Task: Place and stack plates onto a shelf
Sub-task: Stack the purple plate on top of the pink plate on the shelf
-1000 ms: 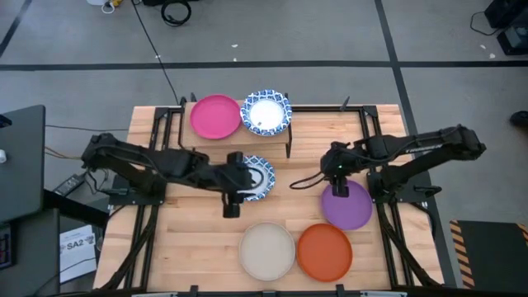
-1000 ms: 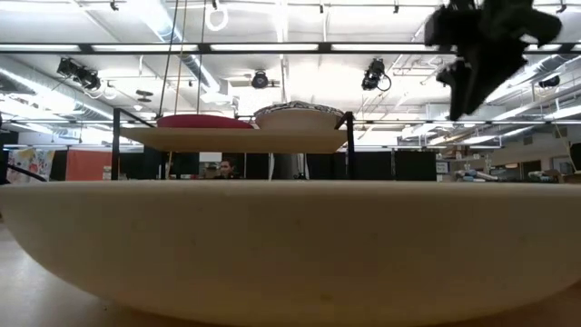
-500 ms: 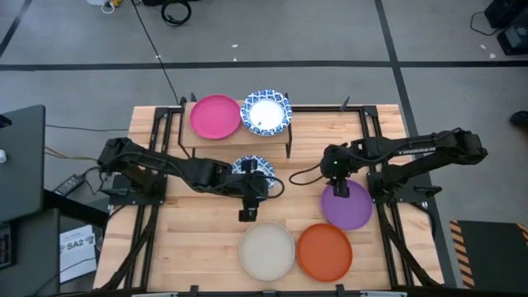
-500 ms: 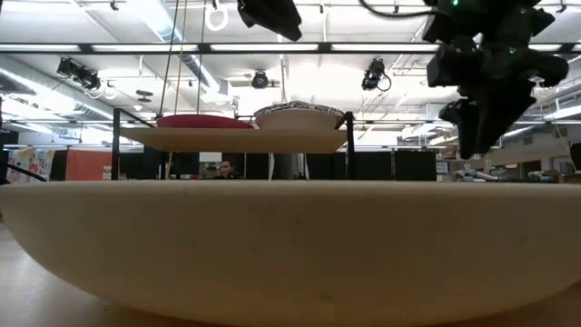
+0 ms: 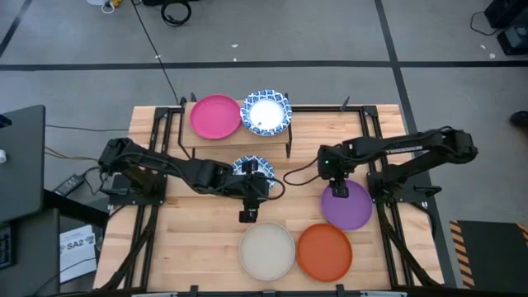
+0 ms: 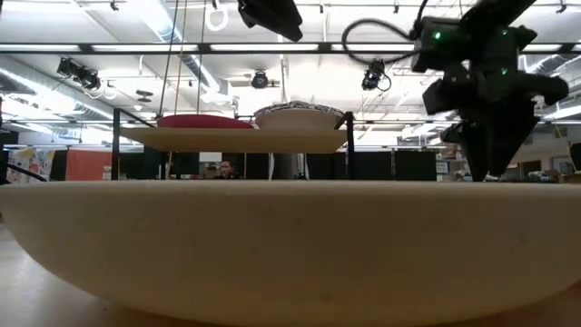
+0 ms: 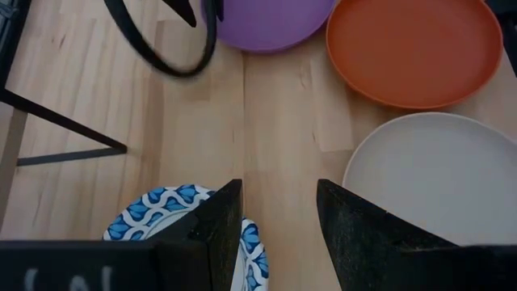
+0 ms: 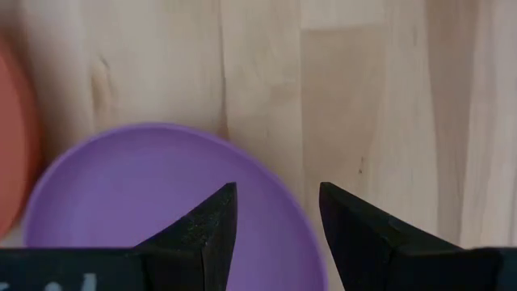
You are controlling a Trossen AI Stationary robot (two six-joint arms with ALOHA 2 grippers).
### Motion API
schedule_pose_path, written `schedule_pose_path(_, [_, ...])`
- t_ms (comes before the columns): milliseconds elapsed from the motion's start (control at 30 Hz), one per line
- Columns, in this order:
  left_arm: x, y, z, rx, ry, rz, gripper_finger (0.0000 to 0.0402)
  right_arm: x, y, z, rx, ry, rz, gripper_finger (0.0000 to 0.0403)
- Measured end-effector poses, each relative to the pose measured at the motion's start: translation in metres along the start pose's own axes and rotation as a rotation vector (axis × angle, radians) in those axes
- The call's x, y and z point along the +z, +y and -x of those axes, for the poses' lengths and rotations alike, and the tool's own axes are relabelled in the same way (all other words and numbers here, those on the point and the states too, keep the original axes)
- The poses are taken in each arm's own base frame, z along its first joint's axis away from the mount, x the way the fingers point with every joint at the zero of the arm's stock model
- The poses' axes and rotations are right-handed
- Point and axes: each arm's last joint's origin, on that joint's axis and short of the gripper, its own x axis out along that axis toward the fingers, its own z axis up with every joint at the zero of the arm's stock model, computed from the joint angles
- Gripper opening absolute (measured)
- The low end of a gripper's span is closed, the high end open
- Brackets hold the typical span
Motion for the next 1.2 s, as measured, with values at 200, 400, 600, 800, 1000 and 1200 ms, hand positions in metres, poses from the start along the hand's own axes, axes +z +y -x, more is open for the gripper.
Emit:
schedule_pose_path(200, [0.000, 0.000, 0.000, 0.000, 0.000, 0.005, 0.0167, 0.003, -0.004, -0.019, -0.002, 0.094, 0.008, 0.0183])
schedule_pose_path(400, [0.000, 0.000, 0.000, -0.009, 0.001, 0.006, 0.0167, 0.005, -0.008, -0.037, -0.014, 0.184, 0.024, 0.0183])
schedule_pose_path(600, [0.000, 0.000, 0.000, -0.010, 0.001, 0.007, 0.0167, 0.005, -0.011, -0.048, -0.050, 0.245, 0.034, 0.0165])
schedule_pose_path(800, [0.000, 0.000, 0.001, -0.010, 0.000, 0.007, 0.0167, 0.005, -0.011, -0.046, -0.056, 0.236, 0.036, 0.0108])
schedule_pose_path(1000, [-0.002, 0.008, 0.030, 0.002, -0.003, 0.021, 0.0167, 0.005, -0.010, -0.045, -0.045, 0.233, 0.039, 0.0044])
schedule_pose_path(1200, [-0.012, 0.010, 0.080, 0.146, -0.029, 0.060, 0.0167, 0.005, -0.010, -0.043, -0.034, 0.233, 0.052, 0.0020])
